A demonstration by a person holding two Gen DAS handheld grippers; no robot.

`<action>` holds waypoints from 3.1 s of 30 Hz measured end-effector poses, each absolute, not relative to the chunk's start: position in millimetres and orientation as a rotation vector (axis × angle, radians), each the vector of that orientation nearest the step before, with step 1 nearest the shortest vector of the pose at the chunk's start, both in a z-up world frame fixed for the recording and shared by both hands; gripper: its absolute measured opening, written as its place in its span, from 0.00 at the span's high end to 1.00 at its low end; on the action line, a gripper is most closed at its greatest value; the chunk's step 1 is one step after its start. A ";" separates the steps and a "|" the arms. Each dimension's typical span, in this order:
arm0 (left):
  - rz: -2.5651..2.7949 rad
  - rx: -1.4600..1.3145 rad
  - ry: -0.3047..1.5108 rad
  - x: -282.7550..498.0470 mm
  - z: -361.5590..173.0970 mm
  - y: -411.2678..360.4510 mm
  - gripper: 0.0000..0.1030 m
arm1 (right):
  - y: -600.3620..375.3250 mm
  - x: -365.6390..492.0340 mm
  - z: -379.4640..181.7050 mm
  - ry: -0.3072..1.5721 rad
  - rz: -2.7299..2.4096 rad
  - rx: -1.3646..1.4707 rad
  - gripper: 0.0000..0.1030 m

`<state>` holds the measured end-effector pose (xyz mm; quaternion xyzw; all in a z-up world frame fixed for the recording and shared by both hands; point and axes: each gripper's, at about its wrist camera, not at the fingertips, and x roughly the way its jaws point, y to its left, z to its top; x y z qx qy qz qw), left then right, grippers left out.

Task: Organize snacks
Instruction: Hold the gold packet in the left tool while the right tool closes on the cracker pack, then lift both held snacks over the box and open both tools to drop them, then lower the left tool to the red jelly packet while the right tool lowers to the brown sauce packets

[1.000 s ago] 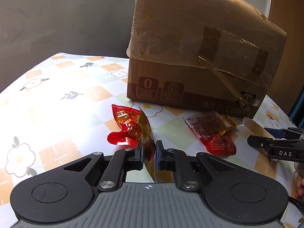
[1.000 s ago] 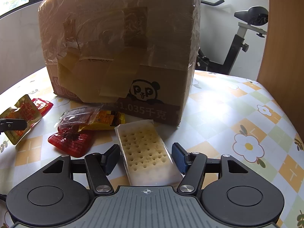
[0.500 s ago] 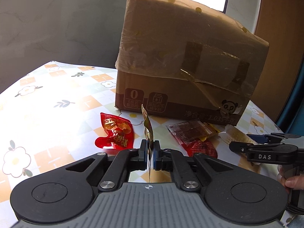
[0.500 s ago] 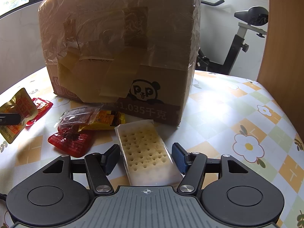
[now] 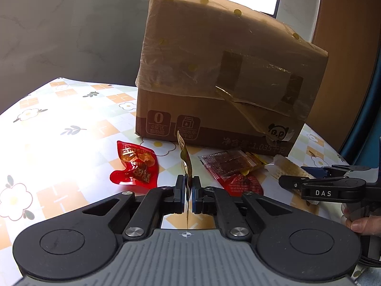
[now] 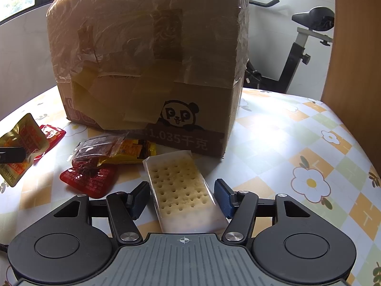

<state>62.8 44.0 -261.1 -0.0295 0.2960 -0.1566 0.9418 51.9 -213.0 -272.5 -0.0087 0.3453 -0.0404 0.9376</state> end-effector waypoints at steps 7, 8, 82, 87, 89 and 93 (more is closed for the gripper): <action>-0.323 -0.059 0.598 62.5 -259.6 44.8 0.94 | -213.2 50.9 -271.7 0.698 -0.083 -0.010 0.50; -0.325 -0.059 0.596 62.3 -258.6 45.4 0.94 | -213.3 50.6 -271.4 0.696 -0.083 -0.010 0.50; -0.320 -0.028 0.553 136.3 -179.7 100.0 0.40 | -226.4 36.1 -177.7 0.481 -0.243 0.204 0.46; -0.324 0.008 0.609 137.2 -210.9 93.4 0.40 | -205.9 48.9 -210.8 0.584 -0.213 0.200 0.46; -0.325 0.038 0.617 134.7 -221.0 89.5 0.40 | -197.0 55.8 -223.5 0.631 -0.192 0.192 0.46; -0.329 0.025 0.646 136.3 -235.5 88.6 0.40 | -181.5 71.5 -241.6 0.704 -0.145 0.173 0.46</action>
